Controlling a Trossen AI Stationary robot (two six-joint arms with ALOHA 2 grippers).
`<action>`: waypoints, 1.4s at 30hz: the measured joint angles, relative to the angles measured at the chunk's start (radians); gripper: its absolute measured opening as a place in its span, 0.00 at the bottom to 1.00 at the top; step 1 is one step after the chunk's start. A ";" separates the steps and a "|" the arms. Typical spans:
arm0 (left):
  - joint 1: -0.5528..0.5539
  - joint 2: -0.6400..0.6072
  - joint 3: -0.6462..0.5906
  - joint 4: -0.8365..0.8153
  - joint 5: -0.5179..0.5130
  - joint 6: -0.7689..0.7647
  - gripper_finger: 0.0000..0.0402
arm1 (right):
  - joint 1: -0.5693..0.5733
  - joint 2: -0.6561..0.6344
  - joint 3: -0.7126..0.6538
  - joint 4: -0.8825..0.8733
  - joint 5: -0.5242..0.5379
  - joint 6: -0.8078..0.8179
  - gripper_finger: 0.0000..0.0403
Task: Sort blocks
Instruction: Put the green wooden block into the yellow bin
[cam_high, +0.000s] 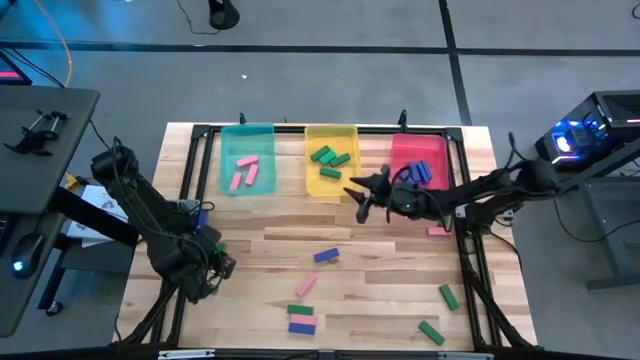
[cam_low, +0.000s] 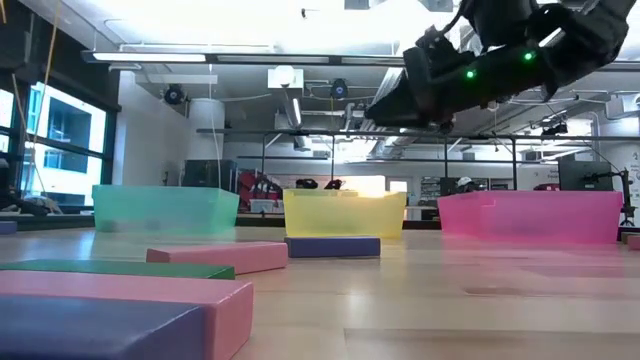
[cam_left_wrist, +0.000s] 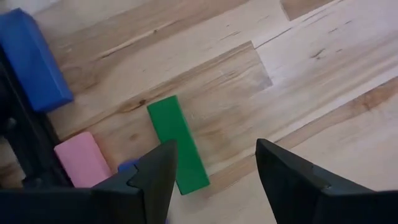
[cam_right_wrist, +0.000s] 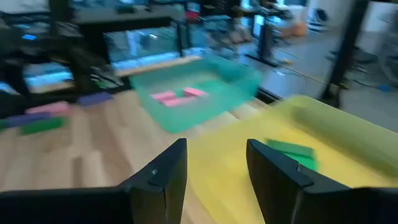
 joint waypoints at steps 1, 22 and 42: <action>-0.001 0.003 -0.001 0.000 -0.008 -0.002 0.52 | -0.002 0.014 0.000 0.033 -0.029 -0.011 0.37; 0.089 0.218 -0.085 0.205 0.161 -0.062 0.42 | -0.021 0.055 0.000 0.119 -0.183 -0.044 0.37; 0.461 0.242 0.065 0.324 -0.269 0.647 0.18 | 0.089 0.026 0.000 0.024 -0.085 -0.064 0.37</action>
